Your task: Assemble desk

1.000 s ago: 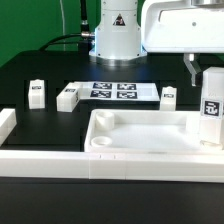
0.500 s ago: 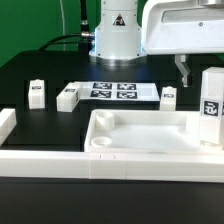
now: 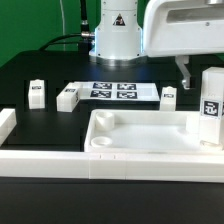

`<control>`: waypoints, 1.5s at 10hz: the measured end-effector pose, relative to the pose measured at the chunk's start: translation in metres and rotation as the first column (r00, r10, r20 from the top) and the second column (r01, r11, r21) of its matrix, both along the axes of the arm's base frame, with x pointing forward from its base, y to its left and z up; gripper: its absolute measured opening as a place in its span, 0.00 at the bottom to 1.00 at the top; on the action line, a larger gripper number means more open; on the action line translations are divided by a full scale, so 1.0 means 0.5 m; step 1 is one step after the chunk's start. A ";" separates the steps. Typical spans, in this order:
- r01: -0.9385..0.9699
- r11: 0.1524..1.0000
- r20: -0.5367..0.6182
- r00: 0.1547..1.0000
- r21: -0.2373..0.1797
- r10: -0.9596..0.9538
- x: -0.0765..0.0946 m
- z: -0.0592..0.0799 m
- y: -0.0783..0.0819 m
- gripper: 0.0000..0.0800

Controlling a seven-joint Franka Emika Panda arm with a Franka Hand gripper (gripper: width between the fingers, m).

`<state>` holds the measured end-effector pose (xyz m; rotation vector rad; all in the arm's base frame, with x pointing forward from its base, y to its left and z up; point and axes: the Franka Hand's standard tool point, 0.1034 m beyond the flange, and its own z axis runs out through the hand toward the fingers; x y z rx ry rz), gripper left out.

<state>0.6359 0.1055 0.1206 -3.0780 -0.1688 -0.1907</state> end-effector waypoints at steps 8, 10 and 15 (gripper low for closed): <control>-0.500 0.863 0.011 0.865 -0.075 0.502 0.000 -0.001 -0.003 0.81; -0.498 0.864 0.009 0.866 -0.074 0.500 -0.002 -0.002 -0.005 0.81; -0.498 0.864 0.004 0.866 -0.071 0.500 -0.007 -0.007 -0.006 0.36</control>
Offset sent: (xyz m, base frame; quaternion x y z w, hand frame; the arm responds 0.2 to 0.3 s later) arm -0.0032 0.0007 -0.0011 0.0020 0.0052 -0.1460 0.9893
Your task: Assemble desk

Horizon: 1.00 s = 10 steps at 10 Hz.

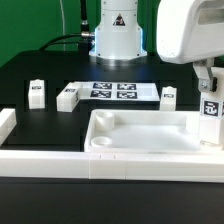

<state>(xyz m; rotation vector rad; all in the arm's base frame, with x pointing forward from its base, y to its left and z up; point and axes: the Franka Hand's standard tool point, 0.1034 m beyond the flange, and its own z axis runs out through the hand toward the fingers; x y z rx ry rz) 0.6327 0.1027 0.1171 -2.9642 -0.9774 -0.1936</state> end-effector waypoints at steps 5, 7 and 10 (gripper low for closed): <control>0.163 0.986 -0.012 0.987 0.022 -0.162 -0.001 -0.001 0.002 0.36; 0.327 0.944 -0.038 0.945 0.043 -0.326 0.003 0.005 -0.001 0.36; 0.605 0.793 -0.089 0.796 0.069 -0.599 0.001 -0.001 -0.008 0.36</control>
Offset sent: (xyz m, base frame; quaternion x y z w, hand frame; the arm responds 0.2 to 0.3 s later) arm 0.0000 0.0000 0.0000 0.0000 0.0000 0.0650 0.9979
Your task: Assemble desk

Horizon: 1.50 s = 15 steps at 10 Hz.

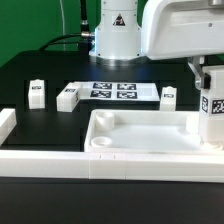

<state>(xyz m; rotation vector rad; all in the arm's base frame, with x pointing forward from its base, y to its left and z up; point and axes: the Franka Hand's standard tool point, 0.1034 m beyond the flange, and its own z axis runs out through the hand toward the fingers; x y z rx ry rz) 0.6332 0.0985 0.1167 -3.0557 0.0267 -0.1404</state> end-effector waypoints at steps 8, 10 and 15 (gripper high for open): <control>0.579 0.814 -0.056 0.815 0.046 -0.577 0.004 -0.005 -0.009 0.36; 0.646 0.761 -0.067 0.763 0.048 -0.643 0.004 -0.006 -0.010 0.36; 0.744 0.667 -0.086 0.668 0.051 -0.739 0.004 -0.006 -0.010 0.46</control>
Offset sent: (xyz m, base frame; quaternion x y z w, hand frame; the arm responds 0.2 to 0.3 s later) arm -0.0010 -0.0001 -0.0168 -0.0178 -0.0009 0.2217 0.9749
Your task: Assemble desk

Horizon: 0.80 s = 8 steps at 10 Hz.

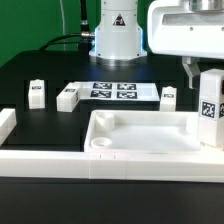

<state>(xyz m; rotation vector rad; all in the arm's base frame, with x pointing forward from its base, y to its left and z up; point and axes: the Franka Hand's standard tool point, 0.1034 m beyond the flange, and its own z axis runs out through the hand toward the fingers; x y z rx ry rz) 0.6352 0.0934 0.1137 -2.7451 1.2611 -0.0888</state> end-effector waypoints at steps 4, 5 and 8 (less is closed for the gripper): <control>-0.281 0.959 0.021 0.959 -0.034 0.282 -0.001 0.004 0.017 0.80; -0.387 0.921 0.034 0.921 -0.048 0.388 -0.001 0.004 0.020 0.81; -0.554 0.829 0.037 0.830 -0.075 0.557 -0.001 0.004 0.019 0.81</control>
Offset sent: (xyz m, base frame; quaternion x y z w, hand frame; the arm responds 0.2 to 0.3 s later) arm -0.0038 0.0108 0.0078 -0.0403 0.0138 -0.2749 0.9605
